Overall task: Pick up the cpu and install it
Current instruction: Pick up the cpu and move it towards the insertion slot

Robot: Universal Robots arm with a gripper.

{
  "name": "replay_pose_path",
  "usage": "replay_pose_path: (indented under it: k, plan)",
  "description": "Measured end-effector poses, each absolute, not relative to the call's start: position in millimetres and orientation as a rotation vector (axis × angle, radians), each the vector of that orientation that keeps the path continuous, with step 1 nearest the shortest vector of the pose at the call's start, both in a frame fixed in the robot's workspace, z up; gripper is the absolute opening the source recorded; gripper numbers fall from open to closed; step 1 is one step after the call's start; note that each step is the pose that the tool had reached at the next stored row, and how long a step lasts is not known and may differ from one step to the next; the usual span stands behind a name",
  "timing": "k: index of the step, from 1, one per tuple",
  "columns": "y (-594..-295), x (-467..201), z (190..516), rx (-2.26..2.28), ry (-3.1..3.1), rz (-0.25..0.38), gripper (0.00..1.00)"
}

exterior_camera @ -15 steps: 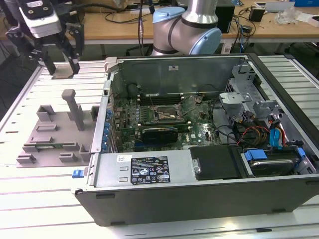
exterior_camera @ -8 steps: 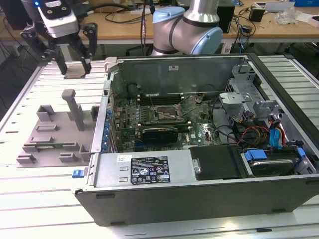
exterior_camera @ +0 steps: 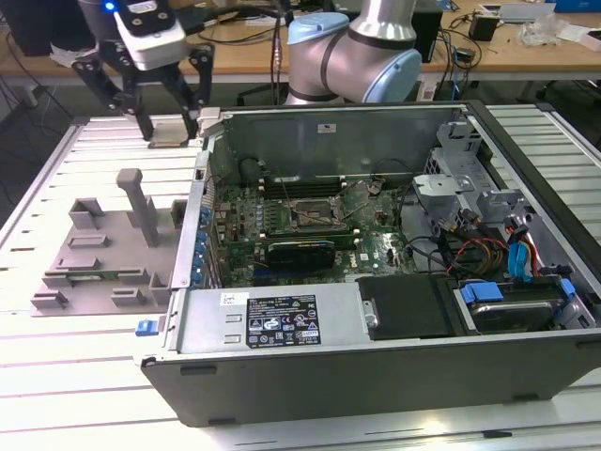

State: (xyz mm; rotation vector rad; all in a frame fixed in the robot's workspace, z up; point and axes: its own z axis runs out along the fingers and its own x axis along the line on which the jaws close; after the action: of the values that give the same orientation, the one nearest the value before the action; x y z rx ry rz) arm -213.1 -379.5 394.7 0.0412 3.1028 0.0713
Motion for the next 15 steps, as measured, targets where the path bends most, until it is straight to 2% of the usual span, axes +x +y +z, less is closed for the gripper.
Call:
replay_pose_path:
  k: [15]
  plan:
    - [-381.3, -134.5, 394.7, 0.041, 3.104, 0.071, 0.55]
